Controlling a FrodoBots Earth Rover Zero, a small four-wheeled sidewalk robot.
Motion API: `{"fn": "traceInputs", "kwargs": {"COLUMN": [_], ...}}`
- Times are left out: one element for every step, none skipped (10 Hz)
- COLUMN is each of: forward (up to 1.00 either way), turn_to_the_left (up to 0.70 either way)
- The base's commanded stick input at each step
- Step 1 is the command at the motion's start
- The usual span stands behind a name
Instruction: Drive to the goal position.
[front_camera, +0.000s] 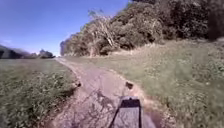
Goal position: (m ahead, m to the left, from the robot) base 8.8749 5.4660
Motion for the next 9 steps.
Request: {"fn": "traceInputs", "kwargs": {"forward": [0.7, 0.7, 0.7, 0.7, 0.7, 0.7, 0.7, 0.7, 0.7], "turn_to_the_left": [0.01, 0.02, 0.01, 0.0, 0.0, 0.0, 0.01, 0.02, 0.26]}}
